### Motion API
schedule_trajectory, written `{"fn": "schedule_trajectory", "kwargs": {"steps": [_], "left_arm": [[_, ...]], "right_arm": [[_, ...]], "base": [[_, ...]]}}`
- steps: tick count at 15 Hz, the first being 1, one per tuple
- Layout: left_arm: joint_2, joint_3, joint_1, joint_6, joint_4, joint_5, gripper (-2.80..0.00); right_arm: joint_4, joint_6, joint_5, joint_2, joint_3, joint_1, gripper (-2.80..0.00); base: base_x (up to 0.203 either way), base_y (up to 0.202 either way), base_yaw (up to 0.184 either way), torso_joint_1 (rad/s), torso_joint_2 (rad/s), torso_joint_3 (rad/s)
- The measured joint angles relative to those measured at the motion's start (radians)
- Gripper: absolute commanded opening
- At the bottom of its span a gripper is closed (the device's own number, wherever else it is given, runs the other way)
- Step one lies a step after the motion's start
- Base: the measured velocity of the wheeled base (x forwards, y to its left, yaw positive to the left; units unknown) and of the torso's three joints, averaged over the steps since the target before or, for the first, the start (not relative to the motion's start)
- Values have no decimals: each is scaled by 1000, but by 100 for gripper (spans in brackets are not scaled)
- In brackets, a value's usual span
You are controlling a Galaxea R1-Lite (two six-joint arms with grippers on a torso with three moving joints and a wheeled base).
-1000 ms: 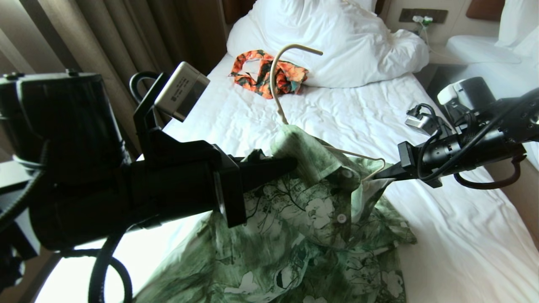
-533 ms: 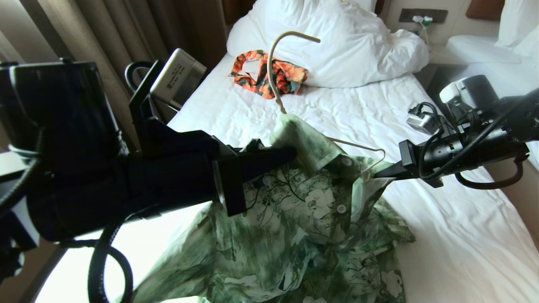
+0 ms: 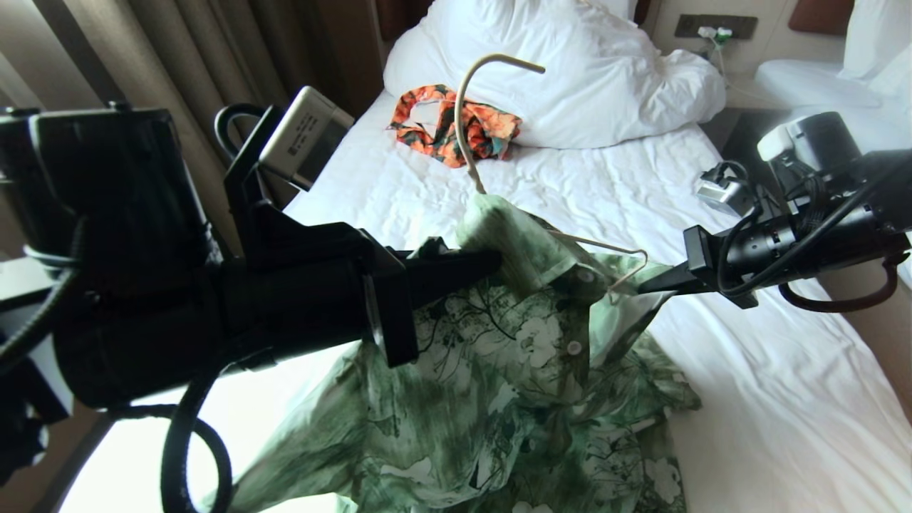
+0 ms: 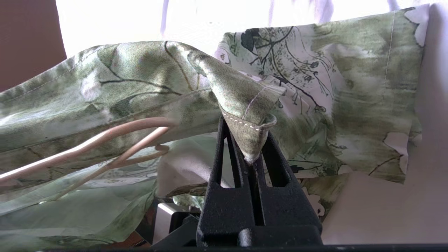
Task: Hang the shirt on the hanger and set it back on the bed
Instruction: Hook the other side of the shirt onto the hanger
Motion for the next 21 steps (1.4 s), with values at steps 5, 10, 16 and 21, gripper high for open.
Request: {"fn": "schedule_trajectory", "kwargs": {"steps": [5, 10, 16, 21], "left_arm": [[6, -4, -3, 2, 0, 0, -280], [14, -4, -8, 2, 1, 0, -280], [31, -4, -25, 0, -3, 0, -280], [67, -8, -37, 0, -14, -1, -280]], "right_arm": [[24, 13, 0, -10, -25, 2, -280], [31, 13, 0, -17, -66, 0, -280], [27, 12, 0, -35, -73, 6, -280], [22, 9, -2, -60, -73, 50, -280]], "base": [[0, 0, 0, 0, 0, 0], [0, 0, 0, 0, 0, 0], [0, 0, 0, 0, 0, 0], [0, 0, 0, 0, 0, 0]]}}
